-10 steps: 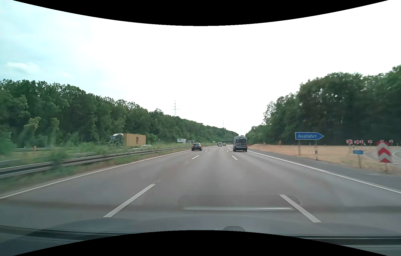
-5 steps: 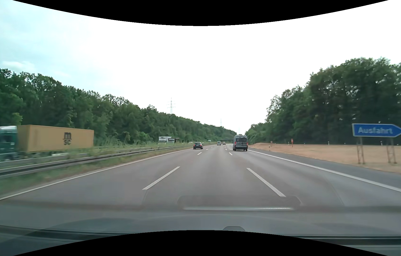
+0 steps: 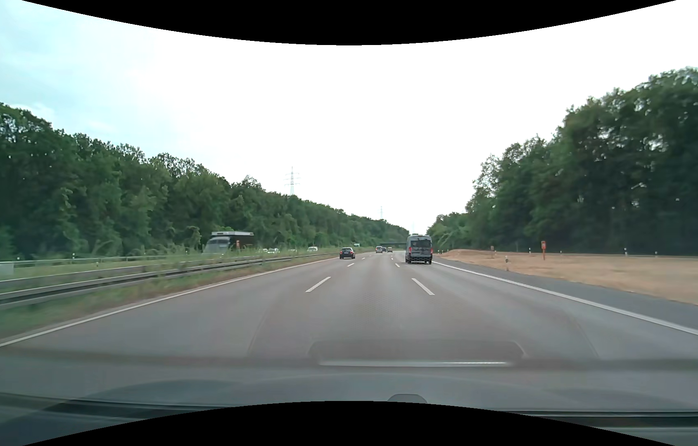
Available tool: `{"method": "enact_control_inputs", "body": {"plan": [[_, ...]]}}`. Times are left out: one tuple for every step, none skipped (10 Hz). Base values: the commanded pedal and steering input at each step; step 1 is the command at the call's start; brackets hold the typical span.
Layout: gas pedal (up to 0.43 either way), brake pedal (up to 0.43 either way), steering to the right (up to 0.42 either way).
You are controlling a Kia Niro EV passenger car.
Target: Follow the waypoints while adhering to traffic rules and regulations
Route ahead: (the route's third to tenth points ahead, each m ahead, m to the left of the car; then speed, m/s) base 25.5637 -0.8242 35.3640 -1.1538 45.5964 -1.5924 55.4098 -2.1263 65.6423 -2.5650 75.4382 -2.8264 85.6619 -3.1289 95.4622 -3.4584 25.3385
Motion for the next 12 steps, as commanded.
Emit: {"method": "enact_control_inputs", "body": {"plan": [[0.299,0.000,0.003],[0.299,0.000,0.002],[0.299,0.000,0.003],[0.299,0.000,0.002],[0.311,0.000,0.001],[0.311,0.000,0.000],[0.319,0.000,0.000],[0.319,0.000,0.000],[0.331,0.000,0.000],[0.331,0.000,0.000],[0.331,0.000,0.000],[0.331,0.000,0.000]]}}
